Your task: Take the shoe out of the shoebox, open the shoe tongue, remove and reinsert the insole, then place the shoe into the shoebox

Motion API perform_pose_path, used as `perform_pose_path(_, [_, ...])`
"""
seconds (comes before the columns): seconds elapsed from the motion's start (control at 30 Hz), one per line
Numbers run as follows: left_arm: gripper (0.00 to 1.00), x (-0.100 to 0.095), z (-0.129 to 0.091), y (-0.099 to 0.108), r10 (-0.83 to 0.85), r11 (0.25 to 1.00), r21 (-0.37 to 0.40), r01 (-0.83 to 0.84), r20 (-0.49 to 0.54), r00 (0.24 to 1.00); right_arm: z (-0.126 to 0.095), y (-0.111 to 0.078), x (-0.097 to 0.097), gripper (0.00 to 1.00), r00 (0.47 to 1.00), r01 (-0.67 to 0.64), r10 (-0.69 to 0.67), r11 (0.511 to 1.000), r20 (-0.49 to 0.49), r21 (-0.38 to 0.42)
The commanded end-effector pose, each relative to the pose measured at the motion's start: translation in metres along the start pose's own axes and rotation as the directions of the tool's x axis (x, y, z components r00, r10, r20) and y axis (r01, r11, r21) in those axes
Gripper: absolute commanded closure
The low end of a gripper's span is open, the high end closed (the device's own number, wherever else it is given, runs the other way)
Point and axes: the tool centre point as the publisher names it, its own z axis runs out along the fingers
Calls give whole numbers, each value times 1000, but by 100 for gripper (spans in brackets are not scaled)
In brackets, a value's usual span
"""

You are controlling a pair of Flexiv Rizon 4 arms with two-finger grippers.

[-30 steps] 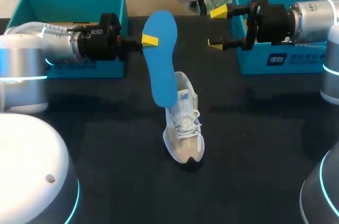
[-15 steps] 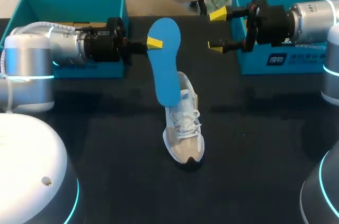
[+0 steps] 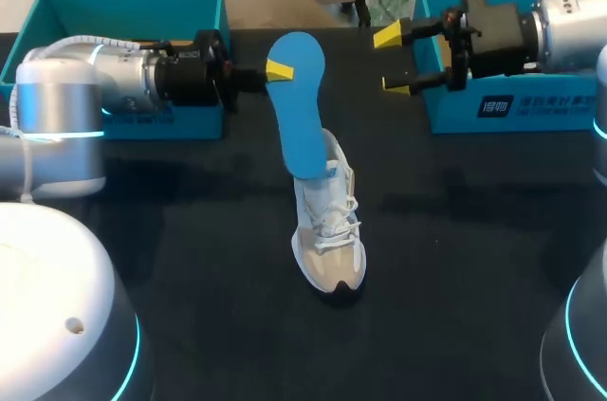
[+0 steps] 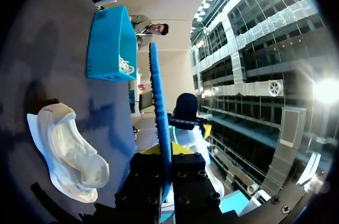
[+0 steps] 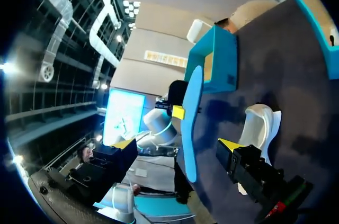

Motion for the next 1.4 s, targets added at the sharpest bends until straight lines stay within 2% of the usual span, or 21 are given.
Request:
perform_pose_path(0.03, [100, -8, 7, -1, -7, 1000, 4, 7, -3, 1000, -1, -10, 14, 0, 989, -11, 18, 999, 147, -47])
perform_pose_path(0.27, [100, -9, 15, -3, -31, 999, 10, 31, 7, 999, 7, -8, 27, 0, 954, -18, 37, 998, 298, -67])
perform_pose_path(0.43, [100, -8, 19, -5, -35, 999, 3, 35, 35, 999, 13, -4, 41, 0, 891, -26, 45, 998, 451, -49])
perform_pose_path(0.6, [100, -8, 19, -5, -34, 999, 5, 33, 38, 999, 16, -1, 49, 0, 841, -39, 50, 999, 539, -32])
perform_pose_path(0.7, [100, -8, 19, -5, -34, 999, 5, 33, 38, 999, 18, 0, 52, 0, 805, -77, 93, 996, 586, -52])
perform_pose_path(0.87, [100, -8, 19, -5, -34, 999, 5, 33, 38, 999, 22, 0, 57, 0, 720, -82, 101, 995, 687, -60])
perform_pose_path(0.9, [100, -8, 19, -5, -34, 999, 5, 33, 38, 999, 23, 1, 57, 0, 671, -126, 149, 988, 726, -86])
perform_pose_path(0.93, [100, -8, 19, -5, -34, 999, 5, 33, 38, 999, 23, 1, 56, 0, 594, -172, 208, 976, 777, -130])
perform_pose_path(1.4, [100, -8, 19, -5, -34, 999, 5, 33, 38, 999, 23, 1, 56, 0, 594, -172, 208, 976, 777, -130])
